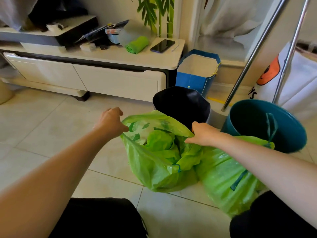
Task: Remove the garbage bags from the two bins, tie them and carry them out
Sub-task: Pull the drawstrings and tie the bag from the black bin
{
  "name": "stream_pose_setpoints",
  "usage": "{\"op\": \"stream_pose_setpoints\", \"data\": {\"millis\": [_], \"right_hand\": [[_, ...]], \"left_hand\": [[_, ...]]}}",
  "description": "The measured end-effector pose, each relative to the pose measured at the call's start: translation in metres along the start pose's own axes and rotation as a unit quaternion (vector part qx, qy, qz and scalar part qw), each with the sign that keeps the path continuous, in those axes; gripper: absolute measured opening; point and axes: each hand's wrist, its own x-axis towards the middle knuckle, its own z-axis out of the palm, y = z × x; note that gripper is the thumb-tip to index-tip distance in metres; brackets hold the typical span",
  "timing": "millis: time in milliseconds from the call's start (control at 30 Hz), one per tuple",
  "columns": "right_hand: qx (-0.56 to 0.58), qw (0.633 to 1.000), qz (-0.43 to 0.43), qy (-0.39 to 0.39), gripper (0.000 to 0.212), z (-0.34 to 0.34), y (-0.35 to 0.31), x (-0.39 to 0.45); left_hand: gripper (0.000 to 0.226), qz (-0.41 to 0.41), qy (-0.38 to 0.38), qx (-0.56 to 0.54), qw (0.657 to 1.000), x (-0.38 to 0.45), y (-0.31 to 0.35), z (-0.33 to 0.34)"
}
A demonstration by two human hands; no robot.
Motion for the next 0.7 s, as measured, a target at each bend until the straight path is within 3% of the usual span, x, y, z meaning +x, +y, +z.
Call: {"op": "stream_pose_setpoints", "data": {"millis": [67,200,333,467,700], "right_hand": [[-0.013,0.999,0.015,-0.028,0.044,0.001,-0.001,0.001],[0.021,0.996,0.059,-0.068,0.027,0.0,-0.002,0.002],[0.178,0.981,0.072,-0.02,0.034,-0.013,-0.001,0.0],[0.23,0.971,0.049,0.044,0.035,-0.031,-0.002,-0.009],[0.333,0.932,0.016,0.139,0.014,-0.053,0.004,-0.032]], "left_hand": [[0.051,-0.037,-0.037,-0.002,0.999,0.001,-0.005,0.001],[0.011,-0.056,-0.06,-0.075,0.994,-0.001,-0.006,-0.002],[0.011,-0.059,-0.047,-0.105,0.992,-0.004,-0.004,-0.009],[0.011,-0.072,-0.034,-0.158,0.984,-0.004,-0.001,-0.012],[0.011,-0.101,-0.002,-0.191,0.976,-0.005,-0.007,-0.02]]}}
